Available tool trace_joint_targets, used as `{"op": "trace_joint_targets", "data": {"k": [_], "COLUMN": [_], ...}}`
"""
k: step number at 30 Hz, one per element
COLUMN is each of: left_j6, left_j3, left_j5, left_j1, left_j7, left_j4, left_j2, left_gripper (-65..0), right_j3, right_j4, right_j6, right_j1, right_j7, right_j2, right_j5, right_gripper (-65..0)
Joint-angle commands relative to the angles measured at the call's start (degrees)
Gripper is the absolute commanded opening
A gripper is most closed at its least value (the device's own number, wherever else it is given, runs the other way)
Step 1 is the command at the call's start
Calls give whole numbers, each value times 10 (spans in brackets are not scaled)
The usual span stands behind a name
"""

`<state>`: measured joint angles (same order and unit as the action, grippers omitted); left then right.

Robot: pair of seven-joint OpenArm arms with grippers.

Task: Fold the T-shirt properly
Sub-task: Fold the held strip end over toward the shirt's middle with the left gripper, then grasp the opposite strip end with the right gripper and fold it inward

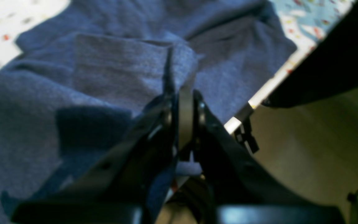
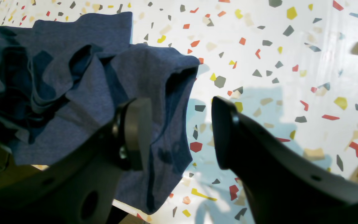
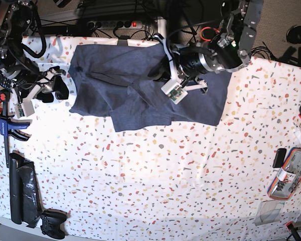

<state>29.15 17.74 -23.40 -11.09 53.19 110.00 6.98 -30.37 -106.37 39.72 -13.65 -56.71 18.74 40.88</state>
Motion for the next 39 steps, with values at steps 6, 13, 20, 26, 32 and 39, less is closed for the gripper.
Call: {"op": "trace_joint_targets", "data": {"k": [6,13,20,26,32,39], "left_j6": [5,-36,-21,-2,-83,-142], "left_j3": [-2,-61,-120,-120,-121,-121], "left_j5": [-22,-22,-22,-5,147,219], "left_j1": [15,54,40,34,34,33], "left_j7": [-5,-17,-18,-50,-145,-146], "left_j4": [12,12,11,11,11,11], "left_j2": [3,13,28,31,31,48], "left_gripper": [-428,-428,-431,-431,-544,-600], "right_j3": [-3,-3,-3,-3,-4,-3], "right_j4": [-11,-11,-11,-11,-11,19], "right_j6": [3,3,3,3,3,-26], "right_j1": [5,5,5,7,11,32], "right_j7": [8,0,1,1,-30,-56], "right_j2": [10,9,9,9,10,30], "right_j5": [11,11,12,14,11,11], "right_gripper": [-338,-338,-338,-338,-338,-338]}}
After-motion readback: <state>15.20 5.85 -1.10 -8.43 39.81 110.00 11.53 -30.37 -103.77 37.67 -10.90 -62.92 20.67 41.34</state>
